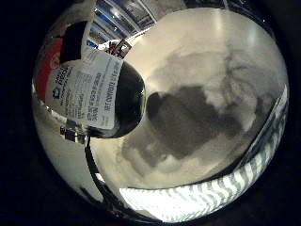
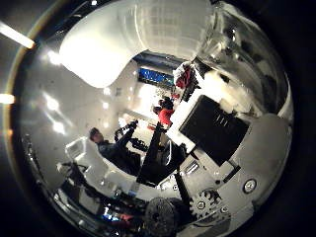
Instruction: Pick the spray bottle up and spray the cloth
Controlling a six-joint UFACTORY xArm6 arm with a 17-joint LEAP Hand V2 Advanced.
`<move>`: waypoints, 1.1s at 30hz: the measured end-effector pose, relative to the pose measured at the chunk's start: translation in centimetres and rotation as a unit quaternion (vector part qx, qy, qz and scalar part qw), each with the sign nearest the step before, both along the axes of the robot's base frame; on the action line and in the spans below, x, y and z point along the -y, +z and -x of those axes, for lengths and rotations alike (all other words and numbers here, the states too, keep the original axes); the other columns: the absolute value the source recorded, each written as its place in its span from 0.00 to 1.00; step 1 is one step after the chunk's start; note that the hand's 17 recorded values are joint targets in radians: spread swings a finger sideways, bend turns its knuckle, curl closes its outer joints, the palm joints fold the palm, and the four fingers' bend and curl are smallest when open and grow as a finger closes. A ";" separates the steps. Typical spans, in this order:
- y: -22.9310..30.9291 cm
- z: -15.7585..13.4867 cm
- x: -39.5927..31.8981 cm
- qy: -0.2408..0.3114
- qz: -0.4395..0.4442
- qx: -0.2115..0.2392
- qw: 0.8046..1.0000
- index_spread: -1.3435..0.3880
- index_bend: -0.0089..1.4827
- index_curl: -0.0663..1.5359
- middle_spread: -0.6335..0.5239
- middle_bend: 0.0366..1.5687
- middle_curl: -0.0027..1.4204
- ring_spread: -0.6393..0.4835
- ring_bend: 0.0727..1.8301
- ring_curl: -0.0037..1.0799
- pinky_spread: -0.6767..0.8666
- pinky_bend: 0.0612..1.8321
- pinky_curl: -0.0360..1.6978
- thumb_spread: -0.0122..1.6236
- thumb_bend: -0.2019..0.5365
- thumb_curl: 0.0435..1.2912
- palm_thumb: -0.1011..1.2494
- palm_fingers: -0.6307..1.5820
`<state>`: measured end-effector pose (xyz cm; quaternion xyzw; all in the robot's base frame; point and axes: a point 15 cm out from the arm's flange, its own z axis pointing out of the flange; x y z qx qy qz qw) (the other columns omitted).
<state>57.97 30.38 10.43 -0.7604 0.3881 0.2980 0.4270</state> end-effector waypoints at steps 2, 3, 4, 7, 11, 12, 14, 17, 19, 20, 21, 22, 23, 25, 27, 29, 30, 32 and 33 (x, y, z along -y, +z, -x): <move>-0.2 0.3 0.0 0.006 0.003 -0.001 1.000 0.64 0.53 0.47 0.47 0.72 0.39 0.45 0.71 0.47 0.22 0.51 0.59 0.45 0.23 0.59 0.70 0.74; -0.3 0.4 0.1 0.009 0.006 0.000 1.000 0.63 0.49 0.46 0.47 0.71 0.38 0.45 0.70 0.46 0.21 0.51 0.58 0.45 0.23 0.58 0.69 0.75; -0.4 0.5 0.2 0.013 0.010 0.000 1.000 0.63 0.44 0.45 0.46 0.66 0.37 0.44 0.69 0.45 0.19 0.52 0.57 0.45 0.23 0.58 0.69 0.69; -1.0 0.9 0.6 0.025 0.024 0.002 0.999 0.59 0.28 0.43 0.44 0.57 0.35 0.43 0.67 0.44 0.16 0.55 0.54 0.47 0.24 0.56 0.70 0.58; -1.0 1.2 0.9 0.034 0.035 0.005 0.999 0.53 0.24 0.39 0.44 0.47 0.31 0.42 0.62 0.40 0.20 0.48 0.51 0.55 0.24 0.51 0.68 0.46; -1.0 1.3 0.9 0.037 0.038 0.006 0.999 0.52 0.26 0.39 0.44 0.43 0.30 0.42 0.59 0.38 0.24 0.43 0.50 0.58 0.24 0.49 0.67 0.41; -1.0 1.4 1.2 0.041 0.045 0.005 0.998 0.51 0.24 0.37 0.45 0.37 0.28 0.44 0.52 0.33 0.35 0.37 0.47 0.60 0.23 0.45 0.66 0.34; -1.1 1.7 1.6 0.049 0.059 0.004 0.997 0.51 0.22 0.34 0.48 0.31 0.25 0.48 0.43 0.29 0.49 0.32 0.43 0.62 0.24 0.42 0.65 0.30; -1.1 1.8 1.8 0.052 0.066 0.004 0.996 0.52 0.19 0.32 0.49 0.27 0.24 0.50 0.38 0.25 0.57 0.29 0.39 0.62 0.23 0.39 0.64 0.31; -0.9 1.7 2.0 0.053 0.068 0.005 0.996 0.52 0.19 0.31 0.50 0.25 0.24 0.50 0.37 0.24 0.59 0.28 0.38 0.63 0.24 0.39 0.64 0.31; -0.7 1.6 2.2 0.053 0.071 0.008 0.996 0.52 0.18 0.31 0.50 0.24 0.23 0.51 0.34 0.23 0.61 0.26 0.36 0.63 0.24 0.38 0.63 0.31; -0.5 1.5 2.4 0.052 0.073 0.009 0.996 0.52 0.17 0.30 0.50 0.23 0.23 0.51 0.33 0.22 0.62 0.25 0.35 0.63 0.24 0.37 0.63 0.32; -0.4 1.4 2.6 0.051 0.075 0.009 0.996 0.52 0.16 0.30 0.50 0.22 0.23 0.51 0.32 0.22 0.63 0.24 0.34 0.63 0.24 0.37 0.63 0.32; 0.0 1.2 3.2 0.050 0.079 0.012 0.996 0.52 0.14 0.29 0.51 0.19 0.22 0.52 0.28 0.21 0.64 0.22 0.32 0.63 0.24 0.35 0.63 0.33; 0.5 1.0 3.7 0.048 0.084 0.015 0.995 0.52 0.13 0.28 0.51 0.17 0.22 0.53 0.25 0.20 0.65 0.20 0.29 0.63 0.24 0.34 0.63 0.34; 1.0 0.6 4.5 0.046 0.090 0.019 0.995 0.52 0.13 0.28 0.51 0.16 0.22 0.53 0.25 0.20 0.65 0.19 0.29 0.63 0.24 0.34 0.63 0.34; 1.3 0.5 4.8 0.045 0.093 0.022 0.994 0.52 0.13 0.28 0.51 0.16 0.22 0.54 0.24 0.20 0.65 0.18 0.28 0.63 0.24 0.34 0.63 0.34; 1.3 0.4 5.4 0.045 0.101 0.021 0.994 0.52 0.13 0.27 0.51 0.14 0.22 0.54 0.22 0.19 0.65 0.17 0.27 0.63 0.24 0.33 0.62 0.34; 1.3 0.3 5.9 0.042 0.104 0.021 0.994 0.52 0.12 0.27 0.51 0.14 0.22 0.54 0.21 0.19 0.65 0.16 0.26 0.63 0.24 0.33 0.62 0.34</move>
